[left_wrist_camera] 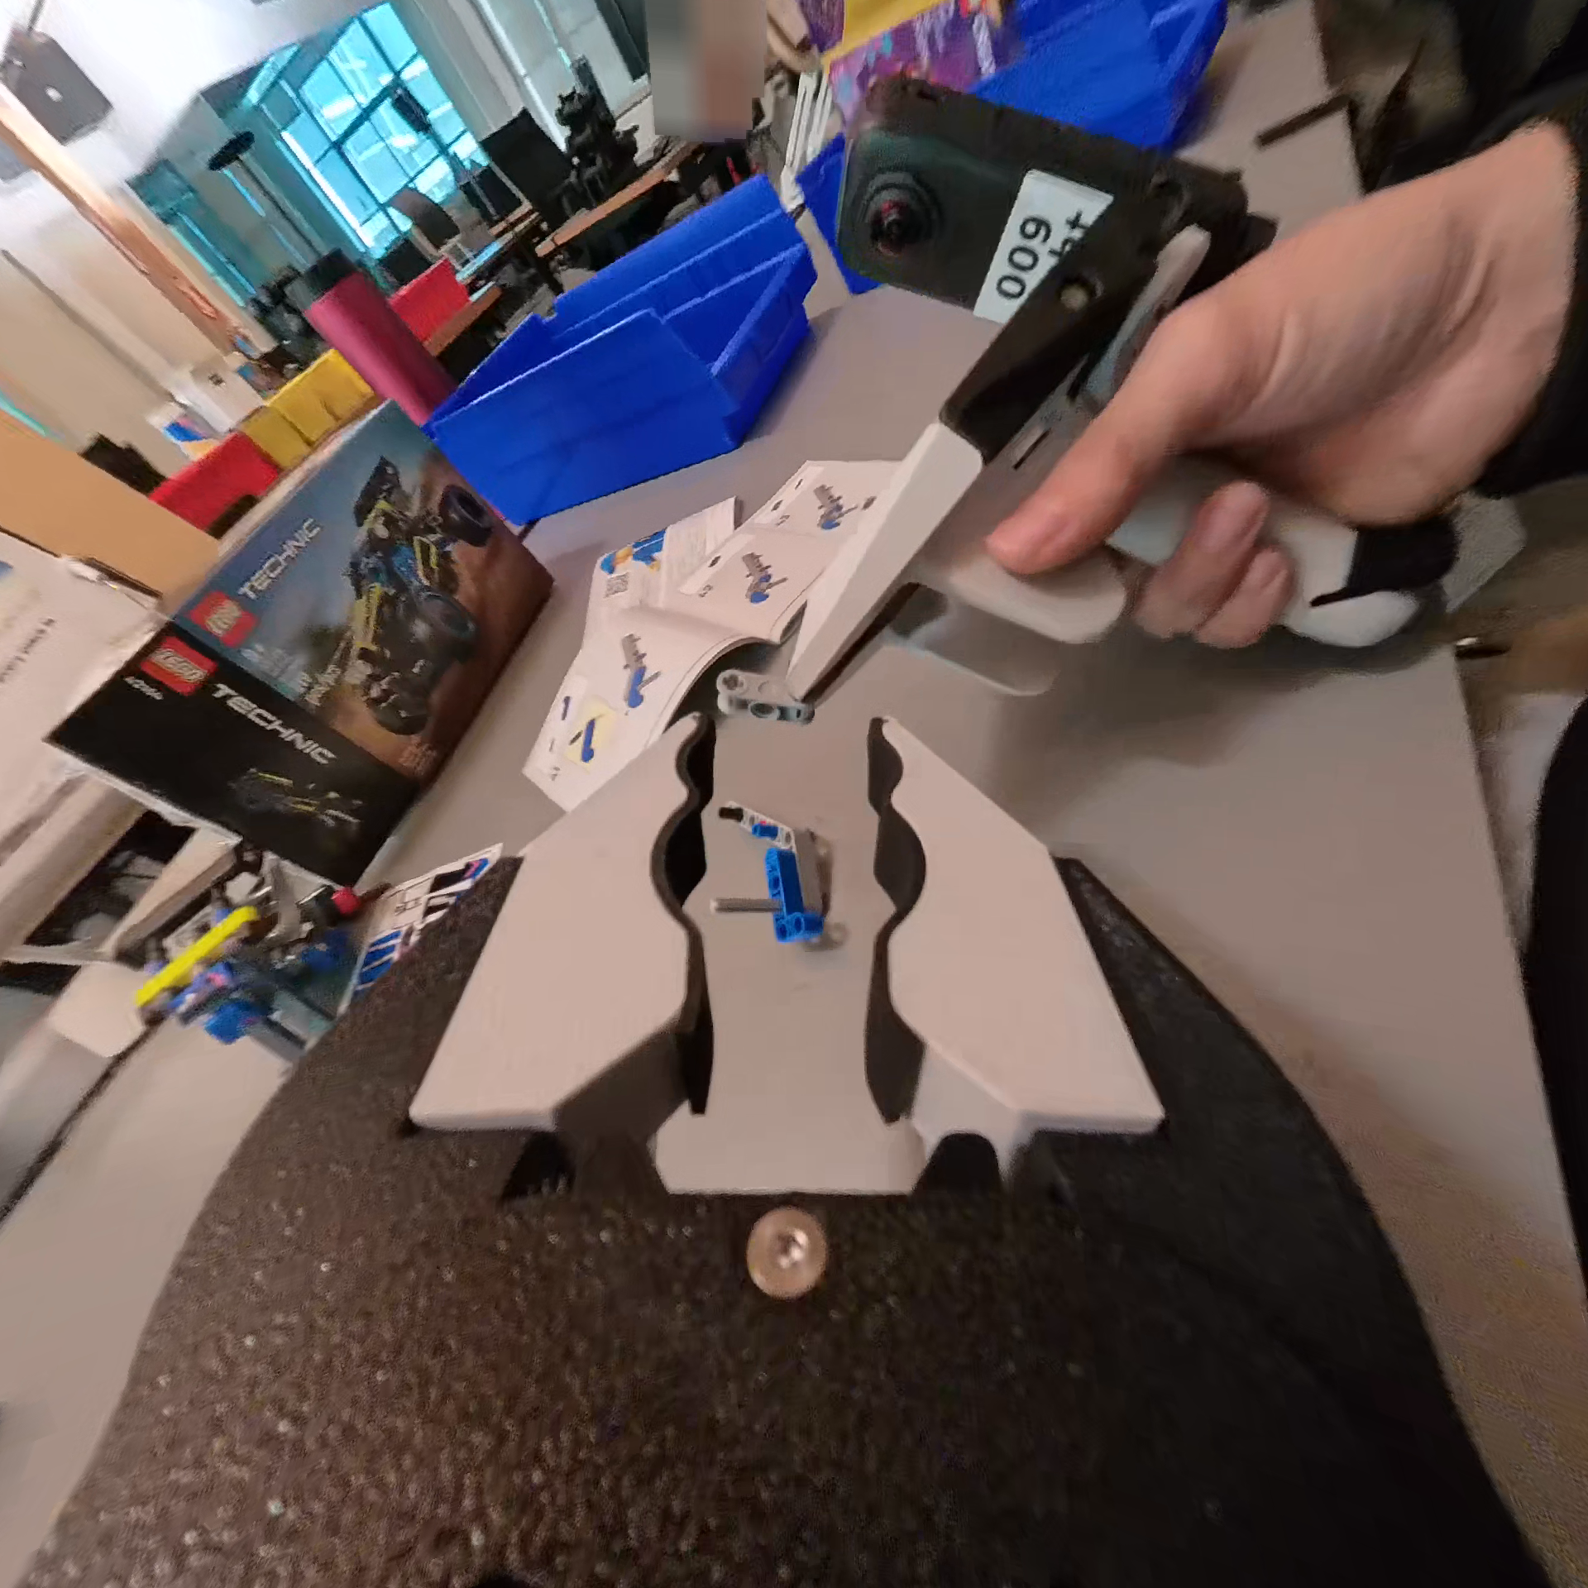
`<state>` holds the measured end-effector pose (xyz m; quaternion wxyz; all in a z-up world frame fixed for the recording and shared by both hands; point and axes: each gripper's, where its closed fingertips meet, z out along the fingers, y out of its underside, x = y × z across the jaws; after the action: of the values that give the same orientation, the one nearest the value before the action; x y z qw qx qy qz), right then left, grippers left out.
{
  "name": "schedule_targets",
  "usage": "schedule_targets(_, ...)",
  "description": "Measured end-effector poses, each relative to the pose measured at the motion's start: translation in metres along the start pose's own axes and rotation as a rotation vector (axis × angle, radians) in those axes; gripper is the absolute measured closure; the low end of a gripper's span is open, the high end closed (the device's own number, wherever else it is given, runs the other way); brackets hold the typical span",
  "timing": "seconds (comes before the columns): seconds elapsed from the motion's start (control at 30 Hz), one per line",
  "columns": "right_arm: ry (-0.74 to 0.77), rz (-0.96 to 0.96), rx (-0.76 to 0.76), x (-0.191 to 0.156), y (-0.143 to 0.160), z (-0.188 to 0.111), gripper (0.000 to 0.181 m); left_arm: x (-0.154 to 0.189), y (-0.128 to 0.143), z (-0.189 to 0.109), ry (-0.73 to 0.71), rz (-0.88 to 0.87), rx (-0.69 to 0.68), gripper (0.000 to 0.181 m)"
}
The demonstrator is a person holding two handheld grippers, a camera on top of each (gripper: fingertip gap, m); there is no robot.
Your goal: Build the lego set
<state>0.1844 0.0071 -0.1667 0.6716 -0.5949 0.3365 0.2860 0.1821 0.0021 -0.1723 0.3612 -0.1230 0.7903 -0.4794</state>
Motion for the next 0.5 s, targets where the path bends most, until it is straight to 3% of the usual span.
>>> schedule_targets(0.13, 0.0, -0.001, -0.042, -0.001, 0.01, 0.005, 0.175, -0.001, -0.002, 0.001, -0.05, 0.087, -0.012, 0.159)
schedule_targets(0.37, -0.001, -0.007, -0.076, -0.001, 0.016, 0.009, 0.175, -0.001, 0.009, -0.001, 0.018, 0.092, -0.063, 0.154)
schedule_targets(0.5, 0.01, -0.027, -0.09, 0.0, 0.017, 0.011, 0.175, -0.002, 0.014, -0.002, 0.048, 0.084, -0.07, 0.161)
